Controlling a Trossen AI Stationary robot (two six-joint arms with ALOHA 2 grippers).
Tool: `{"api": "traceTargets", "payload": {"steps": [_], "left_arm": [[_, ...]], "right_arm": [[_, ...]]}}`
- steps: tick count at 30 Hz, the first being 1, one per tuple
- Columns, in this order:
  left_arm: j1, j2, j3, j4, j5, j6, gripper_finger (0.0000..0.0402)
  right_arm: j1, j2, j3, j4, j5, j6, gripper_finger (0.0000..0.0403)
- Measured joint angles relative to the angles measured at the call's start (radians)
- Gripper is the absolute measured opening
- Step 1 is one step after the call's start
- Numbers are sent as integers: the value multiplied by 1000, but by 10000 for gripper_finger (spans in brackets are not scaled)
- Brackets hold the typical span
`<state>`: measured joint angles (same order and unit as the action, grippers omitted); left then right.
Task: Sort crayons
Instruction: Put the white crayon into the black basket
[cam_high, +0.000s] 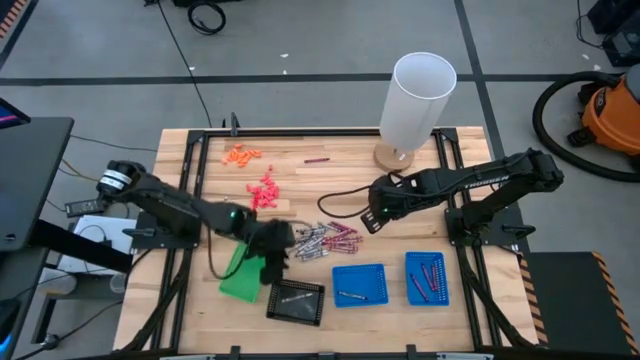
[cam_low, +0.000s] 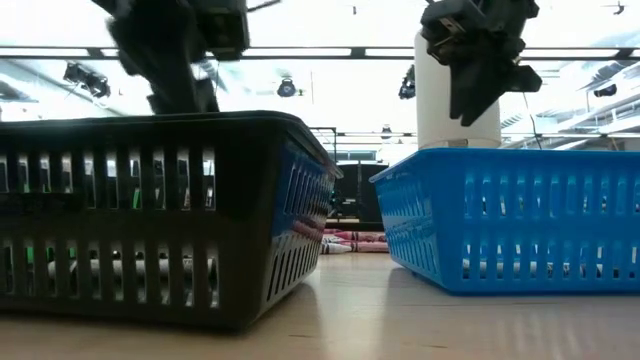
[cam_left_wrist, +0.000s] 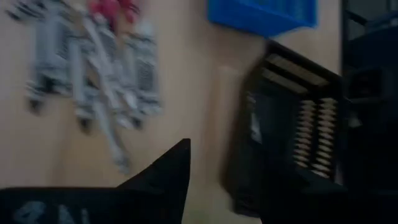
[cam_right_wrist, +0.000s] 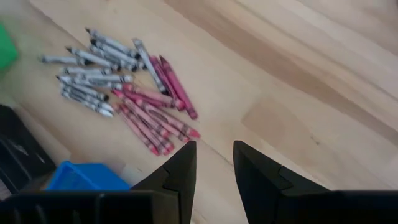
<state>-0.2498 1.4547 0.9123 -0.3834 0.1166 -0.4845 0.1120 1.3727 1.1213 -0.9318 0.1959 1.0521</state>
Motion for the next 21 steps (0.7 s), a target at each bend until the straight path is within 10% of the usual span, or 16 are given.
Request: {"api": "traceTargets", "payload": {"steps": [21], "left_arm": [[485,114,-4,132,-14,318,160]], "right_arm": [[0,0,0,40,143,13,114]]}}
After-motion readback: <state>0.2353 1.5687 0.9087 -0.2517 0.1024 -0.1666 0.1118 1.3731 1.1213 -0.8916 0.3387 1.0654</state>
